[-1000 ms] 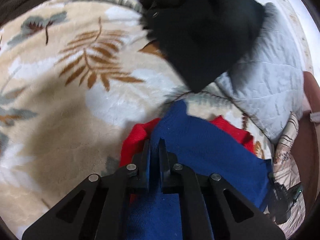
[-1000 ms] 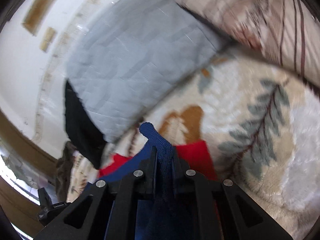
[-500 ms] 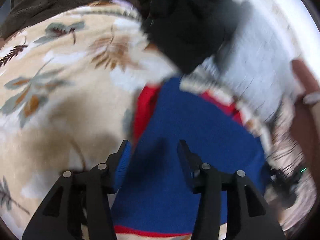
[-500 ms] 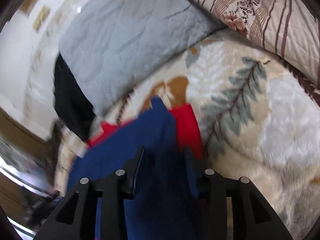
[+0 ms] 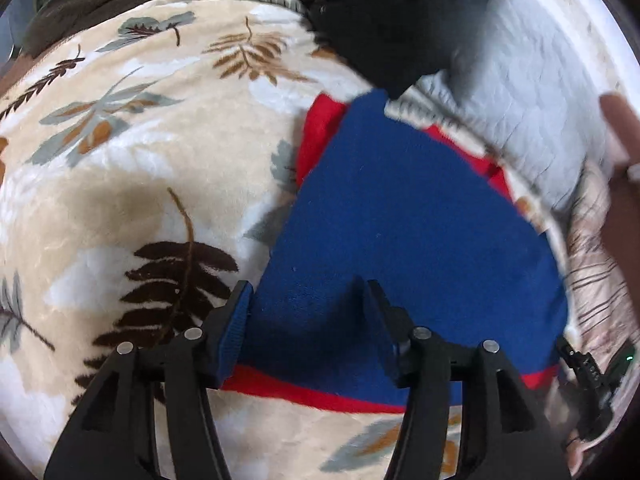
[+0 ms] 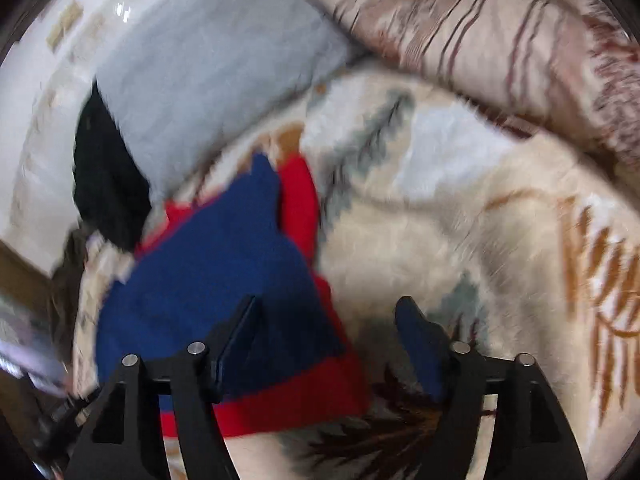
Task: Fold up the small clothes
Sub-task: 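Release the hem and press the folded blue body flat with both tools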
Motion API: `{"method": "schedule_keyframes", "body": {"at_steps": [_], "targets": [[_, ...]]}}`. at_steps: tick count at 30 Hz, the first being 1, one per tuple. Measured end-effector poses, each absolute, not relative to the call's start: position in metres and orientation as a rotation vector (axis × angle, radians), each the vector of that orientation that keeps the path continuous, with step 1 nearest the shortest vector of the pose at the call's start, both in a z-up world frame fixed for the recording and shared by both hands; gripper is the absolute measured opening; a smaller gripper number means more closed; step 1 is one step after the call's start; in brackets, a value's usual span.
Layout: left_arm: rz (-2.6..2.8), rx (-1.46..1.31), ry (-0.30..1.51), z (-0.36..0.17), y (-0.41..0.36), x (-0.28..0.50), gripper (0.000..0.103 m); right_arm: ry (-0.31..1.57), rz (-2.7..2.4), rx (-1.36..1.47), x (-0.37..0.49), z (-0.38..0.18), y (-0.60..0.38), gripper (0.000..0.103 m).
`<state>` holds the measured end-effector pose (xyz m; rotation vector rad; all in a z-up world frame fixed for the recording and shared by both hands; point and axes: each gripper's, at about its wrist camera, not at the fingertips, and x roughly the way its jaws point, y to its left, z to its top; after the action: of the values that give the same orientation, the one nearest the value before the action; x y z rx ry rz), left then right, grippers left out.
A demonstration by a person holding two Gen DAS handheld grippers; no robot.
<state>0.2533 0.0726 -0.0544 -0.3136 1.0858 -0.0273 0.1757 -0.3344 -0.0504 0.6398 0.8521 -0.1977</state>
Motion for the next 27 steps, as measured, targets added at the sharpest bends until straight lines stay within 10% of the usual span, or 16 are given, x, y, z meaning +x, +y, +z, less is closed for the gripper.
{"method": "schedule_keyframes", "body": {"at_steps": [1,19,27], "targets": [[-0.024,-0.326,1.094,-0.057,0.074,0.256,0.055,0.852,-0.147,0.640,0.178,-0.053,-0.333,0.008],[-0.051,-0.260,0.921,-0.028,0.055,0.255,0.060,0.551,-0.107,0.594,0.175,-0.015,-0.341,0.020],[-0.030,-0.352,1.062,-0.063,0.080,0.279,0.066,0.750,-0.147,0.526,0.217,-0.053,-0.322,0.016]]}}
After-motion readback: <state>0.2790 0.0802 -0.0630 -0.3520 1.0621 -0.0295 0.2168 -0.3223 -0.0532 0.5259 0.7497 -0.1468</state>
